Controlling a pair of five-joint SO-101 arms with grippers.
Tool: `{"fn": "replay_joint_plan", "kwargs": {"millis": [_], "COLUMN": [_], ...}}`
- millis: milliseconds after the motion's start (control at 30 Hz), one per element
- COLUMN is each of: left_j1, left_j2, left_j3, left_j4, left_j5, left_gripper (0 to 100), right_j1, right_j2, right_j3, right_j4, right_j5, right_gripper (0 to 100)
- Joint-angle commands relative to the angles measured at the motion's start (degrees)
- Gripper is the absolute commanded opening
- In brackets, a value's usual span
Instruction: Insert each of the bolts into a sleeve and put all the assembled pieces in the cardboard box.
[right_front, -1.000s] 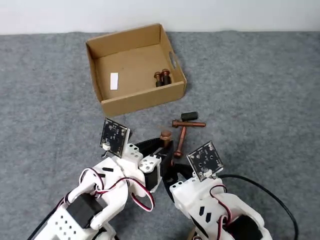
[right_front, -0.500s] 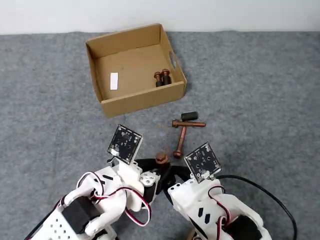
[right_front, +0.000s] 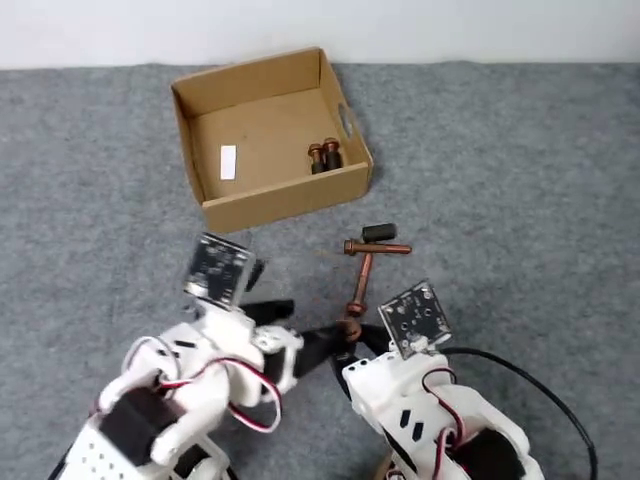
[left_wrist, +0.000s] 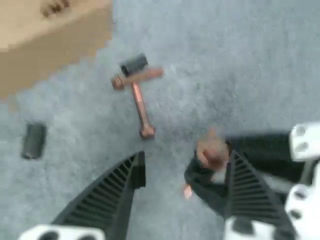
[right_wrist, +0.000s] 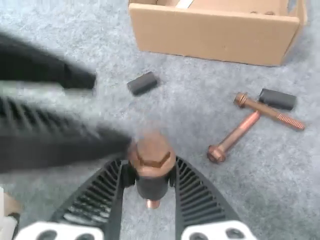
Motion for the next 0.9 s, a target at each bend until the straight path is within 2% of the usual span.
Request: {"fn": "replay_joint_plan", "kwargs": {"millis": [0,100,267,467,567,700,867], "left_j1": [-4.6,-7.1,-13.9,-28.1,-33.2,-38.9,-40.5], "left_j2": [-0.4,-0.5,-0.5,-0.5,-0.5,-0.5,-0.5], "left_j3": [-6.1,-9.0,-9.6,0.7,9.9,21.3,33.2], "left_j4": [0.5,0.5,0.2,-3.0,-9.7,-22.8,-37.4], "left_j5": [-1.0,-1.0,-1.0,-2.0,-7.3,-13.2,-18.6], "left_gripper": [25,18,1,0,0,0,0], "right_j1": [2.4,3.5,3.9,9.9,12.7,17.3,23.7], "right_j2": [-0.6,-0.6,-0.6,-0.6,-0.6,-0.6,-0.6], "right_j3": [-0.7,-0.7,-0.4,-0.4,-0.2,0.5,0.8], "right_j4": [-1.6,-1.6,-1.6,-1.5,-1.5,-1.7,-1.7], "right_j5": [0.4,0.4,0.4,0.3,0.3,0.4,0.4], "right_gripper": [0.8,0.8,0.8,0.8,0.8,0.8,0.8]}}
